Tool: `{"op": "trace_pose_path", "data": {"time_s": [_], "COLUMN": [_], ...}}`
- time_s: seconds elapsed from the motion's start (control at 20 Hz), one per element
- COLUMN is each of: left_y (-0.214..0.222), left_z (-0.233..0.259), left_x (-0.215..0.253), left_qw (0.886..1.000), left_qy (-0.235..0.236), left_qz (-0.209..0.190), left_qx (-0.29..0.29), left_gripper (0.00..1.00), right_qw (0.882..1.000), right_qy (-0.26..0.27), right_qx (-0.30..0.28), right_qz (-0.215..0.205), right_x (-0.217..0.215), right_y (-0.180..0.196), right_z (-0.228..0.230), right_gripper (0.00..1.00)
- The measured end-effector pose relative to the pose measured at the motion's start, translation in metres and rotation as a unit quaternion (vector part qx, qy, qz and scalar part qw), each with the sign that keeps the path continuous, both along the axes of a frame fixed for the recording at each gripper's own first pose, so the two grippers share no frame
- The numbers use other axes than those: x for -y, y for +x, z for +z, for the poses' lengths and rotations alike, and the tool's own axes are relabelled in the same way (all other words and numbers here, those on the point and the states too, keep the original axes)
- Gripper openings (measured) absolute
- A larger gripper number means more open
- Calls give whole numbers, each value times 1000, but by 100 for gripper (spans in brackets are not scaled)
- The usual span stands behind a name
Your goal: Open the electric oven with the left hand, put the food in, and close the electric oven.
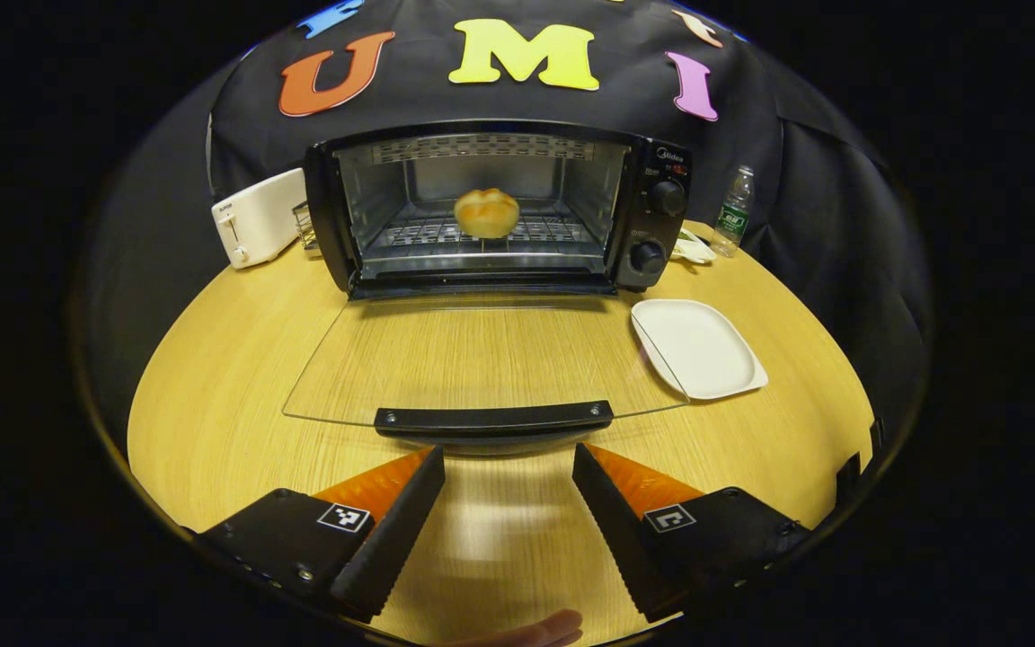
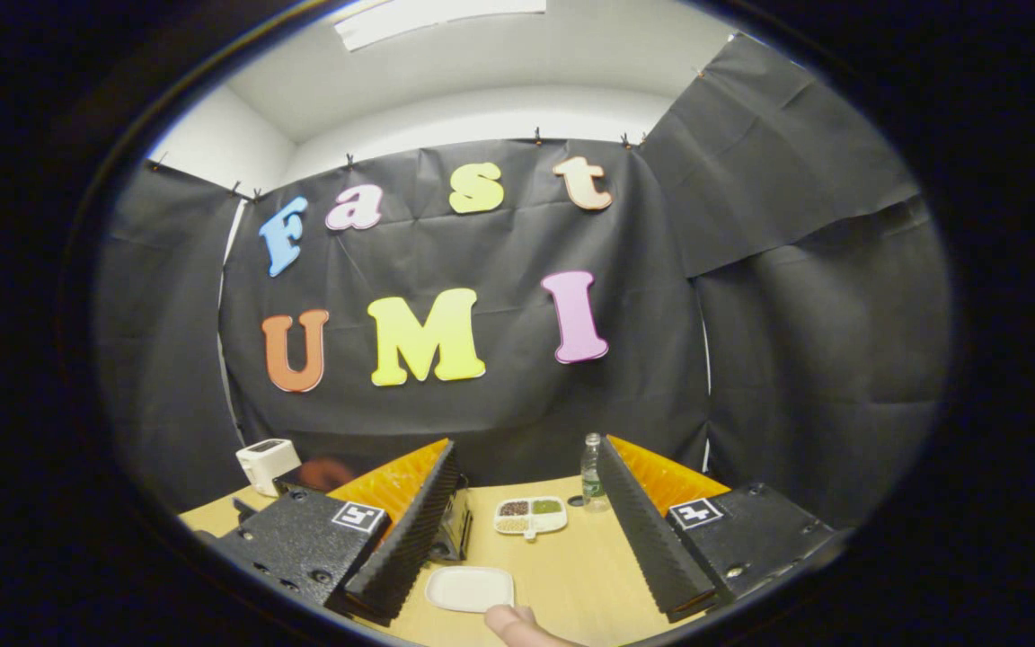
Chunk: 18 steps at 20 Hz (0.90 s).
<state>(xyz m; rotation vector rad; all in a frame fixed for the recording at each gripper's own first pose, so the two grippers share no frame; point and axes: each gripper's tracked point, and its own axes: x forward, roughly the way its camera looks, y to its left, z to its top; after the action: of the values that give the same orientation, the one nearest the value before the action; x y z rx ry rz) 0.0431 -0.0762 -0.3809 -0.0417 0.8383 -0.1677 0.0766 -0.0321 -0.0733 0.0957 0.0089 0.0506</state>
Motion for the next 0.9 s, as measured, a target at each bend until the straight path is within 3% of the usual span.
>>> {"op": "trace_pose_path", "data": {"time_s": [0.55, 0.9], "left_y": [10, 14], "left_z": [0, 22], "left_x": [-1, 0], "left_qw": [1000, 999], "left_qy": [13, 25], "left_qz": [16, 21], "left_qx": [-6, 24], "left_gripper": [94, 94], "right_qw": [1000, 1000], "right_qy": [5, -3], "right_qx": [-2, -5], "right_qz": [11, 13], "right_x": [-3, -5], "right_y": [0, -4], "right_z": [-8, -12], "right_gripper": [93, 93]}}
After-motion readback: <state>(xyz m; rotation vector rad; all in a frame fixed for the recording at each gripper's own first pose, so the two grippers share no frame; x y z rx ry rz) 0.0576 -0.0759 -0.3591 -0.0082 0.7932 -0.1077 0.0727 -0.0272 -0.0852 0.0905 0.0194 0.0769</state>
